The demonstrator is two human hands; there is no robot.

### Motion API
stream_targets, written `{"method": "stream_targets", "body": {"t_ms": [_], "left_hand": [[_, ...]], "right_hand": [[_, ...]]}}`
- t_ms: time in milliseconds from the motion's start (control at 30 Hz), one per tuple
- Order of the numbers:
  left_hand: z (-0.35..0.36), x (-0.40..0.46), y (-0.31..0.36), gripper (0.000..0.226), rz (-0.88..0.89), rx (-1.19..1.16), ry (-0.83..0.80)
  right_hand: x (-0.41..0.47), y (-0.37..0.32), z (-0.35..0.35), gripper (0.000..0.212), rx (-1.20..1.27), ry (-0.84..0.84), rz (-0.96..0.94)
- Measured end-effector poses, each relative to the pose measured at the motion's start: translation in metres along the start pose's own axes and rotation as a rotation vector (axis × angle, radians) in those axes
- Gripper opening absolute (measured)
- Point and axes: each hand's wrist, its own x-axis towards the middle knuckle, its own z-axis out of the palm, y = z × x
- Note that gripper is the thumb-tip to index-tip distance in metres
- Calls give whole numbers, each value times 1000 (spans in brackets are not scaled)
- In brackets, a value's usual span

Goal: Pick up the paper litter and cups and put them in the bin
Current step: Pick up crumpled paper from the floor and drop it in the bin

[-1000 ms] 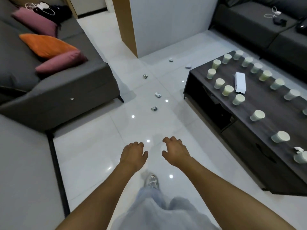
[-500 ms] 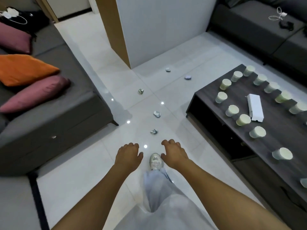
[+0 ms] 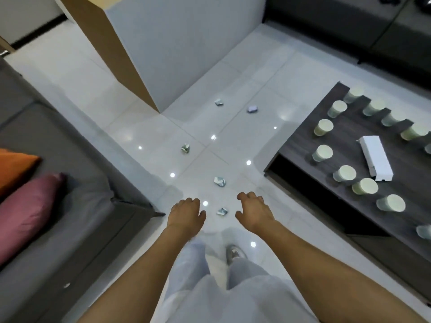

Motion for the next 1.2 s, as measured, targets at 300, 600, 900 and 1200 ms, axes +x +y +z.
{"method": "stream_targets", "body": {"t_ms": [300,600,900,1200], "left_hand": [[-56,153,-73,37,214,105,-133],[-39,256,-88,38,310,187,-274],[141,371,-96,34,408,195,-379],[331,511,-148,31,459,193,-398]], "right_hand": [[107,-66,9,45,291,58,310],[176,-71,49,49,512,19,541],[326,12,213,50,610,88,683],[475,77,434,60,618,66,775]]}}
